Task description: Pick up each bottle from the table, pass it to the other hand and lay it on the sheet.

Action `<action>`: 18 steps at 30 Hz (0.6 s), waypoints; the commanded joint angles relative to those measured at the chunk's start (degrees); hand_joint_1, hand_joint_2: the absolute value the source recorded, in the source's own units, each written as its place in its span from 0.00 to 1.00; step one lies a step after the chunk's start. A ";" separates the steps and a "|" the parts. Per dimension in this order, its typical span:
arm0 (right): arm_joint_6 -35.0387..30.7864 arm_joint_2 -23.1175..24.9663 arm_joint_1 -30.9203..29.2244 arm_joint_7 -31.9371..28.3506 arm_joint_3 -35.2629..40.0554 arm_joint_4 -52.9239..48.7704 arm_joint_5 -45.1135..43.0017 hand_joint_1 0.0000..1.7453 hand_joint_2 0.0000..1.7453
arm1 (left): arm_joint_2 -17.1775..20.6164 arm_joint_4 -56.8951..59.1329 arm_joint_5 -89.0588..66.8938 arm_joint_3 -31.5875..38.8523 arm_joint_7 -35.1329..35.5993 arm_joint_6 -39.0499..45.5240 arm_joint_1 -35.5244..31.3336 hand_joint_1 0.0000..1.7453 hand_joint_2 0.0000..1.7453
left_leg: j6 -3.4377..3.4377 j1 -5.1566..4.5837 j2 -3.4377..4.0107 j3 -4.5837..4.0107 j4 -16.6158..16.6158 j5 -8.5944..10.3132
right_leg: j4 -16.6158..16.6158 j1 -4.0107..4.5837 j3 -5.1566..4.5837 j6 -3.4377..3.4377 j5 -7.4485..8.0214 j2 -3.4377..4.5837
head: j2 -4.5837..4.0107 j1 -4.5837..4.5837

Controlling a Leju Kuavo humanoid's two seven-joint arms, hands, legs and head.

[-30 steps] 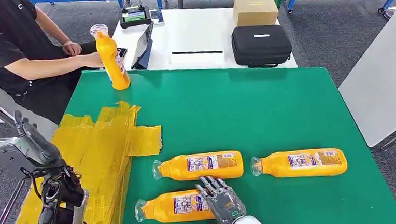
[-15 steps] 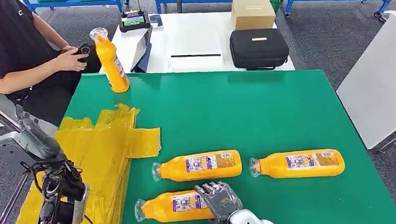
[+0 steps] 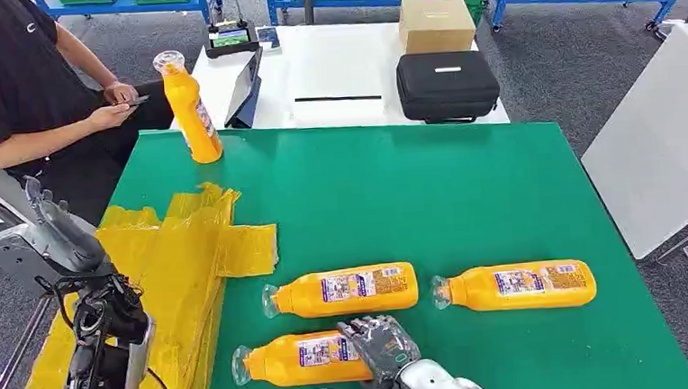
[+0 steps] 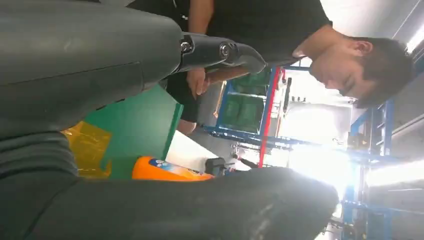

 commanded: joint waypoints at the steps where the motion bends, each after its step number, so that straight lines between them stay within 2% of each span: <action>1: 4.62 -5.14 8.56 -21.62 -21.02 -14.19 -38.67 1.00 1.00 | 0.35 3.05 2.07 -1.24 -0.45 -1.02 1.00 0.00 0.00 | -0.02 0.04 -0.18 -0.30 0.21 -0.03 | 0.15 0.02 -0.22 0.03 -0.03 -0.21 | 0.00 0.00; 2: 4.74 -4.77 8.26 -26.66 -24.78 -16.45 -42.98 1.00 1.00 | 0.76 2.64 3.14 -0.85 -0.75 -1.33 1.78 0.00 0.00 | -0.05 0.00 -0.34 -0.99 0.21 0.22 | 0.09 -0.02 -0.81 0.07 0.21 -0.41 | 0.00 0.00; 3: 6.13 -4.61 7.06 -27.79 -26.99 -18.16 -45.12 1.00 1.00 | 1.16 2.48 4.19 -0.37 -0.96 -1.94 2.36 0.00 0.00 | -0.05 -0.04 -0.19 -0.73 0.17 0.06 | 0.14 -0.07 -0.61 0.12 0.05 -0.24 | 0.00 0.00; 4: 7.65 -2.95 5.99 -30.01 -29.67 -19.65 -47.48 1.00 1.00 | 1.44 2.26 5.16 0.11 -1.31 -2.63 2.72 0.00 0.00 | -0.09 -0.07 -0.16 -0.97 0.06 0.15 | 0.05 -0.11 -0.57 0.13 0.15 -0.22 | 0.00 -0.02; 5: 8.09 -1.26 4.41 -29.65 -31.14 -20.63 -47.82 1.00 1.00 | 1.55 1.93 5.31 0.36 -1.54 -2.89 2.81 0.00 0.00 | 0.21 -0.12 -0.03 -0.61 0.06 0.12 | 0.17 -0.20 0.11 0.33 0.07 -0.04 | 0.00 -0.07; 6: 7.83 0.96 2.85 -30.31 -32.42 -21.56 -47.65 1.00 1.00 | 1.45 1.18 5.62 0.62 -1.88 -3.25 2.79 0.00 0.00 | 0.21 -0.18 -0.04 -0.90 0.12 0.21 | 0.25 -0.32 -0.19 0.41 0.12 -0.08 | 0.00 -0.02; 7: 7.97 2.63 0.80 -29.52 -33.16 -22.16 -47.79 1.00 1.00 | 1.34 0.49 5.69 0.51 -1.67 -3.66 2.39 0.00 1.00 | 0.24 -0.15 -0.13 -1.23 0.15 0.36 | 0.35 -0.32 -0.41 0.44 0.18 -0.11 | 0.00 -0.02; 8: 7.67 3.48 -0.23 -28.79 -33.61 -22.40 -47.89 1.00 1.00 | 1.13 0.15 5.69 0.32 -1.55 -3.73 1.84 0.00 1.00 | 0.15 -0.10 0.05 -1.53 0.25 0.33 | 0.44 -0.31 -0.73 0.47 0.25 0.03 | 0.00 -0.02; 14: 7.60 7.01 -4.91 -28.89 -37.41 -20.43 -50.44 1.00 1.00 | -0.11 -1.51 6.28 -2.09 1.19 -4.67 -0.24 0.00 1.00 | 0.12 -0.09 -0.48 -1.83 0.17 0.56 | 0.27 -0.25 -0.99 0.35 0.35 -0.49 | 0.00 -0.02; 17: 2.12 9.69 -9.62 -27.08 -40.03 -17.08 -44.12 1.00 1.00 | -1.41 -5.32 10.36 -4.37 5.43 -10.53 1.16 0.00 1.00 | 0.18 -0.09 -0.47 -2.02 0.18 0.60 | 0.28 -0.27 -1.16 0.37 0.39 -0.46 | 0.00 -0.04; 18: -1.13 9.80 -11.16 -25.88 -40.05 -15.15 -38.43 1.00 1.00 | -1.86 -6.48 12.76 -5.70 7.74 -14.05 1.95 0.00 1.00 | 0.12 -0.10 -0.43 -2.07 0.21 0.61 | 0.31 -0.27 -1.21 0.37 0.40 -0.44 | 0.00 -0.02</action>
